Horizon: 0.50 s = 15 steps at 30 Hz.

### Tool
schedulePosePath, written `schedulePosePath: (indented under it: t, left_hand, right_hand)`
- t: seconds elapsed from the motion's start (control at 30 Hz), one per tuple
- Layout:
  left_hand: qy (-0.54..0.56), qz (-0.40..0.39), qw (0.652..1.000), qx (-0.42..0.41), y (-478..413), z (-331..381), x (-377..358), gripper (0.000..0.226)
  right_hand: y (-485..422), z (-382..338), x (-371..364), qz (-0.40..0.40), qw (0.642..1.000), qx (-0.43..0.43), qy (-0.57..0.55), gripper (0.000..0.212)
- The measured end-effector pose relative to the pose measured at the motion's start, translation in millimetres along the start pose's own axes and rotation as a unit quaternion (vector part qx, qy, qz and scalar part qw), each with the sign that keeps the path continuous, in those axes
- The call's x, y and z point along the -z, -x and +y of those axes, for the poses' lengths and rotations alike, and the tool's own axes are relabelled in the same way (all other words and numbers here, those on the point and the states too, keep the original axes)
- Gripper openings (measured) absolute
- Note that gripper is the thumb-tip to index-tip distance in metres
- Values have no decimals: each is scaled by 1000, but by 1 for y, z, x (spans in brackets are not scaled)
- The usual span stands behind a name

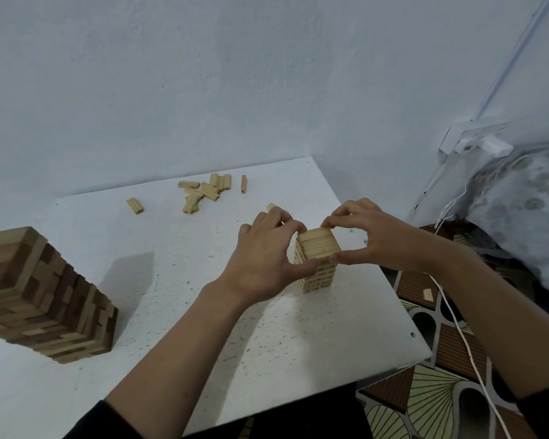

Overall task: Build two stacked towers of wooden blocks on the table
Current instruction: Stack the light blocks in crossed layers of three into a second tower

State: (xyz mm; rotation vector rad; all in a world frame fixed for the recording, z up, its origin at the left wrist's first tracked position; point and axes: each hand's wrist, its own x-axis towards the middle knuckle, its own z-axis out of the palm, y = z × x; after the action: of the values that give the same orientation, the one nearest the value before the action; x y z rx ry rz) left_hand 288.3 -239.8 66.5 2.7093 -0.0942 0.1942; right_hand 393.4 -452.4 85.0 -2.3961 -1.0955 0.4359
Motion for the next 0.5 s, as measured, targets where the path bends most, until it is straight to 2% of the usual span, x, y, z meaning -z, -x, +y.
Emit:
schedulePosePath:
  t: [0.5]
  left_hand:
    - [18, -5, 1000, 26, 0, -2, -1, 61]
  right_hand:
    - [-1, 5, -4, 5, 1000, 0, -13, 62]
